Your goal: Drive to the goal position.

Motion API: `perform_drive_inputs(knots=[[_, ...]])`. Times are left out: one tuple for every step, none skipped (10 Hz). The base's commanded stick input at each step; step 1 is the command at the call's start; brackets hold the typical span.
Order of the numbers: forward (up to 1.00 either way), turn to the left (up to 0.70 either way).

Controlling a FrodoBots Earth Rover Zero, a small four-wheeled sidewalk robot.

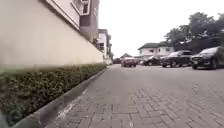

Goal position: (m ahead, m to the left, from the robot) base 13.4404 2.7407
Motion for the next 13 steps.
perform_drive_inputs(knots=[[0.7, 0.0], [0.7, 0.0], [0.7, 0.0], [0.7, 0.0], [0.7, 0.0], [0.7, 0.0], [0.7, 0.0], [0.7, 0.0], [0.7, 0.0], [0.7, 0.0], [0.7, 0.0], [0.7, 0.0], [0.7, 0.0]])
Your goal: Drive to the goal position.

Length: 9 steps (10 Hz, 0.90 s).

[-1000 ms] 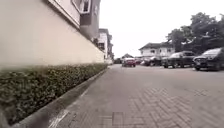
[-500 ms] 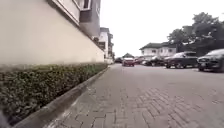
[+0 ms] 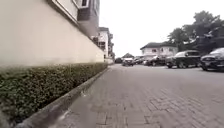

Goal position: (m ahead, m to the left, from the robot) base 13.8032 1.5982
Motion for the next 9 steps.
perform_drive_inputs(knots=[[0.7, 0.0], [0.7, 0.0], [0.7, 0.0], [0.7, 0.0], [0.7, 0.0], [0.7, 0.0], [0.7, 0.0], [0.7, 0.0], [0.7, 0.0]])
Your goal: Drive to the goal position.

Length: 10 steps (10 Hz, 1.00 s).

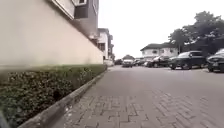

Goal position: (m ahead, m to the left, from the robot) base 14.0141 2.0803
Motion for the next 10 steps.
perform_drive_inputs(knots=[[0.7, 0.0], [0.7, 0.0], [0.7, 0.0], [0.7, -0.18], [0.7, -0.35], [0.7, -0.35], [0.7, -0.19], [0.7, 0.0], [0.7, 0.0], [0.7, 0.0]])
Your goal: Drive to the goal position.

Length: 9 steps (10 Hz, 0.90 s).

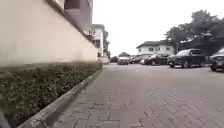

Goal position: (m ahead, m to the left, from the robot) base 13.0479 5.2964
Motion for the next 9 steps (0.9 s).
perform_drive_inputs(knots=[[0.7, 0.0], [0.7, 0.0], [0.7, 0.0], [0.7, 0.0], [0.7, 0.0], [0.7, 0.0], [0.7, 0.0], [0.7, 0.0], [0.7, 0.0]])
